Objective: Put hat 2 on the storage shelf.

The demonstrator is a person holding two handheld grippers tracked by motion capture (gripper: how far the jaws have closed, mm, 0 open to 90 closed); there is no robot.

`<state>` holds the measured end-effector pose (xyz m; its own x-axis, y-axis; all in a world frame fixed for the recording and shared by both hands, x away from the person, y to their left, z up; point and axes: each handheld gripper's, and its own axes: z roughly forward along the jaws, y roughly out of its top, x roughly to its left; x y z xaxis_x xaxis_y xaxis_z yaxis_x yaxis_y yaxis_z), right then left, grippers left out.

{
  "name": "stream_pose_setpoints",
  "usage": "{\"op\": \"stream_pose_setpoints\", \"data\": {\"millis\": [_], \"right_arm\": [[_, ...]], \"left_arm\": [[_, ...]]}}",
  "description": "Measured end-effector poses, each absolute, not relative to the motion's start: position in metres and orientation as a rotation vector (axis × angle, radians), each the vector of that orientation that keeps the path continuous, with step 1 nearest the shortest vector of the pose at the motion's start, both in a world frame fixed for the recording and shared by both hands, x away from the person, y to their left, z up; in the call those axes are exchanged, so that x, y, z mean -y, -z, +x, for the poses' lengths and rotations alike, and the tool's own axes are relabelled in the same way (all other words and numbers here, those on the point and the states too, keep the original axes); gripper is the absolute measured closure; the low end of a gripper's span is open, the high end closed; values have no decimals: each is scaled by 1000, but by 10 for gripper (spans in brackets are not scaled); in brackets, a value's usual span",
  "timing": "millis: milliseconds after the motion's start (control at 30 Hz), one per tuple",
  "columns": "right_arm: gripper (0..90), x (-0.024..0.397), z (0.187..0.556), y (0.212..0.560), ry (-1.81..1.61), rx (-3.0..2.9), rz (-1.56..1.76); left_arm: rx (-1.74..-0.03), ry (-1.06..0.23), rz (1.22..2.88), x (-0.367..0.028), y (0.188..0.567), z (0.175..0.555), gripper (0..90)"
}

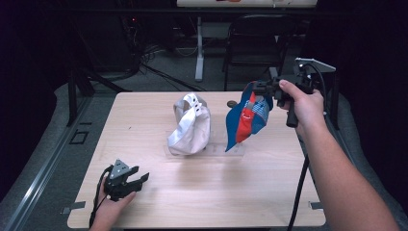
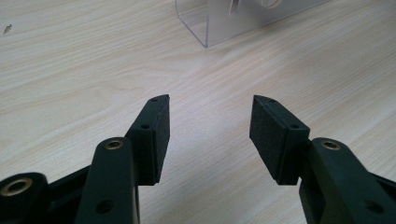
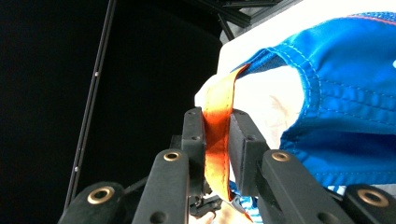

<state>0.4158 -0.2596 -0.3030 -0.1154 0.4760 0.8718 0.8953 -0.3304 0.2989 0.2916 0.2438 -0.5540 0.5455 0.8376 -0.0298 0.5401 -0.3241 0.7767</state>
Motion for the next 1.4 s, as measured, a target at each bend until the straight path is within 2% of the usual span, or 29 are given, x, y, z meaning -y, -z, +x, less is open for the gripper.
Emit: {"op": "stream_pose_setpoints", "data": {"millis": [767,1400], "right_arm": [[777,245,430,312,1398,1537,-1792],[776,226,434,337,1318,1587,-1792]], "left_arm": [[-1111,-484,2031,-245,552,292,484],[-1109,-503,2018,-245,553,292,484]]}}
